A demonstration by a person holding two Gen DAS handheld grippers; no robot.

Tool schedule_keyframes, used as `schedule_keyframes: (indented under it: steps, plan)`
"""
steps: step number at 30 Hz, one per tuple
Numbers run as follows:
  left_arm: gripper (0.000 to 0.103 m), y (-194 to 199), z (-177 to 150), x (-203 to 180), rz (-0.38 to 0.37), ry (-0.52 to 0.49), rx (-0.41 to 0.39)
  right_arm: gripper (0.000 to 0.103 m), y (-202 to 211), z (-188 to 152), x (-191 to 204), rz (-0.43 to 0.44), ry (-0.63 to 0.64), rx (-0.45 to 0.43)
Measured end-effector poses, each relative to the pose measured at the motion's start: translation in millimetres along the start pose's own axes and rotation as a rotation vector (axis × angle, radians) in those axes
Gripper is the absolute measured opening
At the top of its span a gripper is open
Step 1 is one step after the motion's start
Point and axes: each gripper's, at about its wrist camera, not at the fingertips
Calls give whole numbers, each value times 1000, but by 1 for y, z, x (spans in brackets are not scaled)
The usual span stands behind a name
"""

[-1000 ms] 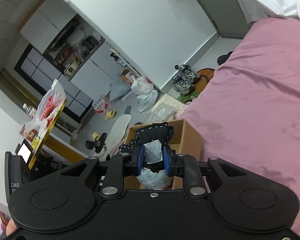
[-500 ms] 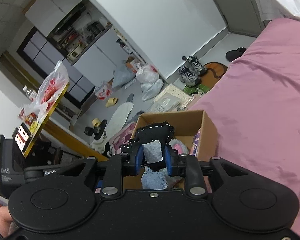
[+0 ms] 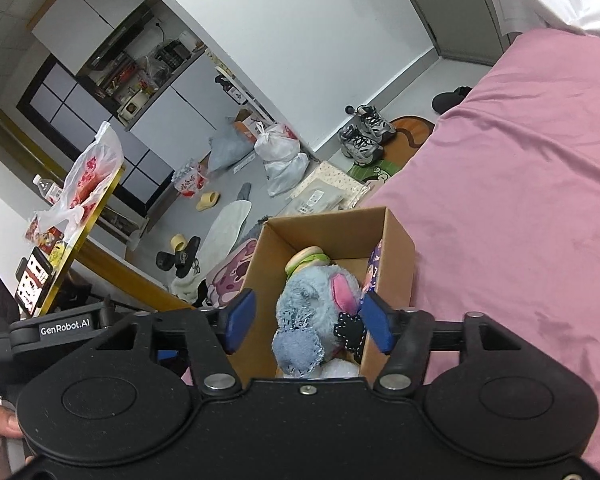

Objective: Organize soft objects

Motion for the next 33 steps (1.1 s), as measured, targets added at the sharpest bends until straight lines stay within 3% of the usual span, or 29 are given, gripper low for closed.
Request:
schedule_keyframes:
  steps: [10,17,33]
  plan:
    - [91,18,-5,-8,9,-63,-1,90,25,3,11,-87,-28,-26]
    - [91,35,-9,-14,-6,-132,-5,102,43,-2,22,-162,-25,-54]
    - [92,62,-30,-14,-18,-279,-4,103,76,-24,39,-165,-6,-65]
Point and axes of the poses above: each gripper's, at about its wrist camera, not at the fingertips, and y roughly against the way its jaws point, x to its left, z to its top, and after that the axes turned 3 degrees about -z, right-handed
